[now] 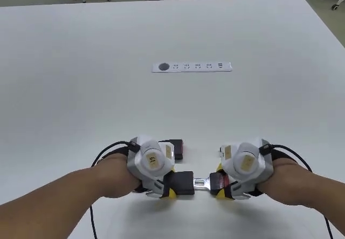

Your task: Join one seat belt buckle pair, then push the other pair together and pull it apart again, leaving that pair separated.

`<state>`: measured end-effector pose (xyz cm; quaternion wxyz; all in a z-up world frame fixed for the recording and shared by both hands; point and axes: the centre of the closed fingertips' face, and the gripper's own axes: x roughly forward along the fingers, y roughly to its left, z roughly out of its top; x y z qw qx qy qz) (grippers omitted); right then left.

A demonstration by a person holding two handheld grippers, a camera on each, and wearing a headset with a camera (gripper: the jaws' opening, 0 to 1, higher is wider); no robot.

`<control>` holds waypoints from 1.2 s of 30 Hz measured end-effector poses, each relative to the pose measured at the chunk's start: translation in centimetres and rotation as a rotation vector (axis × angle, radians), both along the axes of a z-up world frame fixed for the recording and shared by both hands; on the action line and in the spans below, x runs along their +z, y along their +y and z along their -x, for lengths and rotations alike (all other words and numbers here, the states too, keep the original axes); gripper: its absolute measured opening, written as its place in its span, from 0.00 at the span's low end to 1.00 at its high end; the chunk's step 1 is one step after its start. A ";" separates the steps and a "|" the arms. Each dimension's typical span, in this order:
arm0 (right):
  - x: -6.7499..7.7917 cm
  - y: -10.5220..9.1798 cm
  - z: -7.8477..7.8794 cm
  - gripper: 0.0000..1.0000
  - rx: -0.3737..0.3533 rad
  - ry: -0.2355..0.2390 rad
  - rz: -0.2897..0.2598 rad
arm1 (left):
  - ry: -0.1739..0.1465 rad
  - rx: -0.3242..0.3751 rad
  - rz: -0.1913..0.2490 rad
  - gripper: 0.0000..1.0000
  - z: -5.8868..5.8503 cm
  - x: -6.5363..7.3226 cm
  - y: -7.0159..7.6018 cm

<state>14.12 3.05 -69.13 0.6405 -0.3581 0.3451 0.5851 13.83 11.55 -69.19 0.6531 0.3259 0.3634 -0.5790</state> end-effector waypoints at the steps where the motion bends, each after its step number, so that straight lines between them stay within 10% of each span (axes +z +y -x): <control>1: -0.1 0.0 0.0 0.33 0.002 0.000 0.001 | 0.000 0.000 0.000 0.33 0.0 0.0 0.0; 19: -0.1 1.0 -0.2 0.33 -0.010 0.038 -0.104 | 0.000 -0.011 0.013 0.33 -0.1 -0.1 -0.2; 36: 0.0 2.2 0.0 0.31 0.008 0.028 -0.089 | 0.004 -0.026 0.022 0.32 0.1 0.1 -0.3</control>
